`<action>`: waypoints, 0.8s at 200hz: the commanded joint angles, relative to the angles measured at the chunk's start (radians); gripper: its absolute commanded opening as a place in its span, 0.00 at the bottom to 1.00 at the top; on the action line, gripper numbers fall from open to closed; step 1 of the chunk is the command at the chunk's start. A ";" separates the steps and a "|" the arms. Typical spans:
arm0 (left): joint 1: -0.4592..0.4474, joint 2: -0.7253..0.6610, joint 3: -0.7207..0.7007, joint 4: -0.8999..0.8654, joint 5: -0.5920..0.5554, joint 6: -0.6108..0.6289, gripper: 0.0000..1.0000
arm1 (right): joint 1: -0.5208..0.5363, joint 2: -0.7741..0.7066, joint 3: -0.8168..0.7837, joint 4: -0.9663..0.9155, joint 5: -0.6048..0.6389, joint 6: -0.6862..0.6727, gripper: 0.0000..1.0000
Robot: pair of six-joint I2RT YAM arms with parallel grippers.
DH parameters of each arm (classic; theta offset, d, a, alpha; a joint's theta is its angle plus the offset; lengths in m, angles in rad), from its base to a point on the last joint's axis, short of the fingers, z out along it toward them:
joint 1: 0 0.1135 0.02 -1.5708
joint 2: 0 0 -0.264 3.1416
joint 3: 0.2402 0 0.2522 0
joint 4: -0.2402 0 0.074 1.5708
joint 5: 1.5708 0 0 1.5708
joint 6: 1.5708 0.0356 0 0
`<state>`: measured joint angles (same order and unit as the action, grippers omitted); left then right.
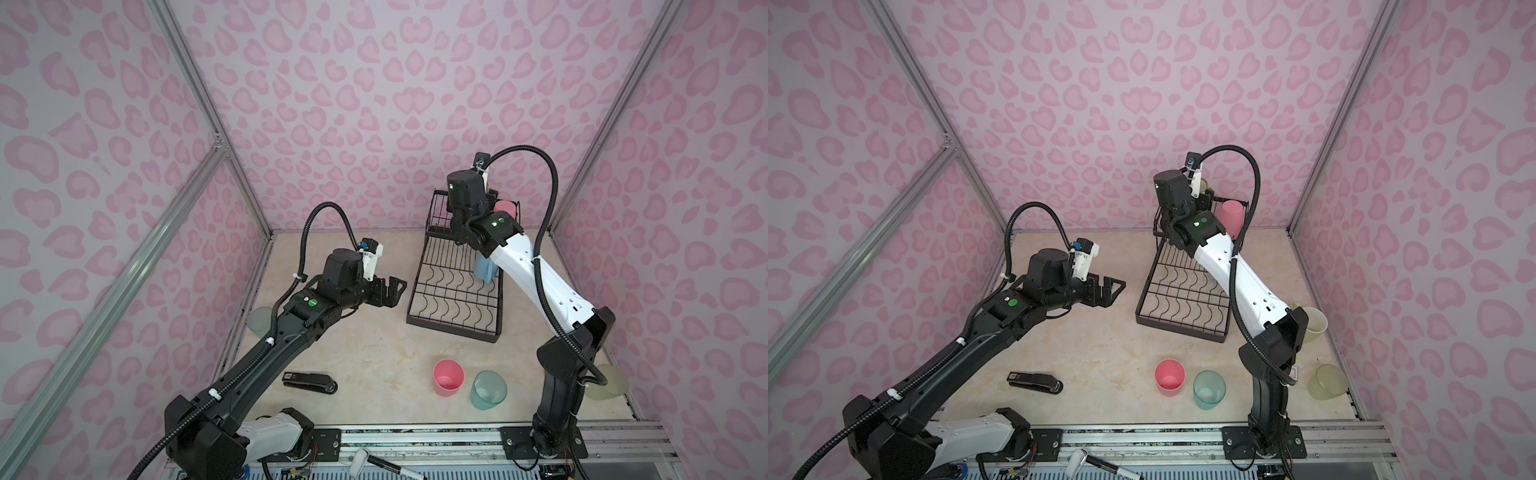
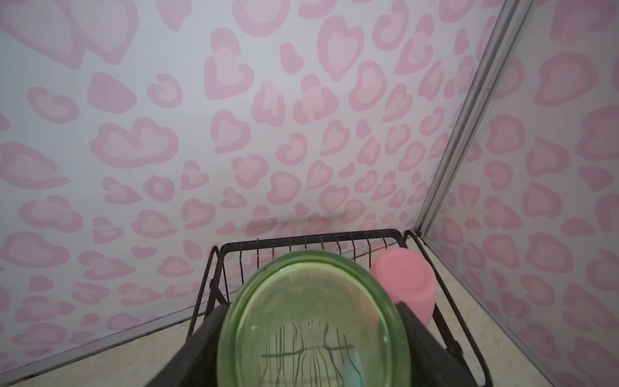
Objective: Load cups into a dish rack
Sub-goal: Place the cup upside down at the dish rack.
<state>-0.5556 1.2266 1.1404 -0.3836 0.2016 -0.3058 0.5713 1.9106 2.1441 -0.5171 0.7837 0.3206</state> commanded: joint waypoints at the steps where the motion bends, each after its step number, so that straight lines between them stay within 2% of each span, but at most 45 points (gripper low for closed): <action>1: 0.001 -0.011 -0.007 0.053 0.009 0.019 0.98 | -0.019 0.025 0.013 -0.005 0.000 -0.009 0.58; 61: 0.002 -0.003 -0.016 0.072 0.036 0.018 0.99 | -0.085 0.089 0.019 0.008 -0.044 0.001 0.58; 160: 0.002 0.019 -0.020 0.083 0.046 0.020 0.99 | -0.116 0.229 0.091 0.041 -0.047 -0.031 0.58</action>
<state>-0.5556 1.2362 1.1240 -0.3408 0.2390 -0.2916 0.4599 2.1128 2.2173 -0.5053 0.7319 0.3023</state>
